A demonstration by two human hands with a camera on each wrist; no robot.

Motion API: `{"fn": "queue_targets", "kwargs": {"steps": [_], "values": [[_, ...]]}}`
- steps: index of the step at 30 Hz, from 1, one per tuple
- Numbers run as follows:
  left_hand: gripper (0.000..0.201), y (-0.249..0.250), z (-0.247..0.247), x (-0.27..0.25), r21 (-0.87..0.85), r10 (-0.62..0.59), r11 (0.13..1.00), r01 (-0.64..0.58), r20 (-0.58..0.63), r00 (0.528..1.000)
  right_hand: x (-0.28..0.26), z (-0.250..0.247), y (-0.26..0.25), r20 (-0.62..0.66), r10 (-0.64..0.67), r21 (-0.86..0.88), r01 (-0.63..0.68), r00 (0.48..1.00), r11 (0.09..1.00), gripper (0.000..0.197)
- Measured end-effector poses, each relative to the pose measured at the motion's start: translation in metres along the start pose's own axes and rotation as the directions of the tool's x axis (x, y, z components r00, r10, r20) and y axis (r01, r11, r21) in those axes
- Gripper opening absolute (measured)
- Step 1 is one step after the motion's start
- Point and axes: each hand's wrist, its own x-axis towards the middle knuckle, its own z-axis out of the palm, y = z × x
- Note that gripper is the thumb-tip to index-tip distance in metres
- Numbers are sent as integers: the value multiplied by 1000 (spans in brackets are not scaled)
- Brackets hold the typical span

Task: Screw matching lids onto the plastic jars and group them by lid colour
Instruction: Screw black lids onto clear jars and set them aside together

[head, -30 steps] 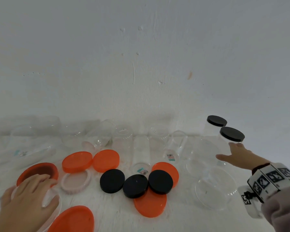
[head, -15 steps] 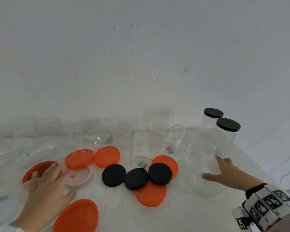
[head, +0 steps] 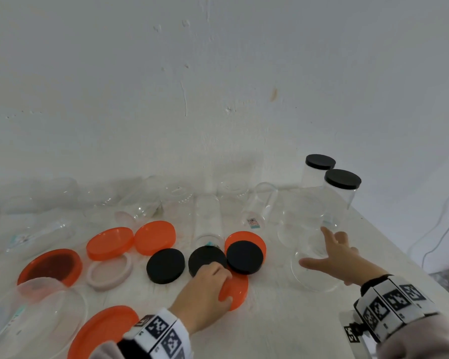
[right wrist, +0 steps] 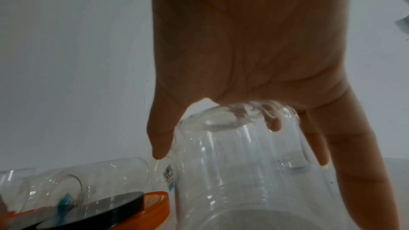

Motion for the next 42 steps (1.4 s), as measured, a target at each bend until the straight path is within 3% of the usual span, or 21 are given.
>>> {"fn": "queue_targets", "kwargs": {"steps": [8,14,26,31,35,39,42], "values": [[90,4,7,22,250,-132,960,122,25,991,1,4,0,-26,7,-3,-7,1000,1000,112],[114,-1,5,42,336,-247,926,172,192,950,3,7,2,-44,8,16,-8,999,1000,111],[122,-9,-11,41,441,-311,873,209,172,935,1,7,1,-63,8,40,-5,998,999,108],[118,-1,-9,37,440,-191,896,62,257,947,0,5,0,-64,15,53,-12,998,999,110],[113,4,-4,36,450,-179,892,38,275,945,-3,-1,0,-55,-11,103,16,998,995,113],[110,4,-10,34,389,-172,920,55,272,947,-12,-1,-1,-41,-44,104,48,998,993,120],[109,0,-17,30,242,-146,967,86,244,959,-20,-3,-7,-41,-74,105,78,996,991,121]]}}
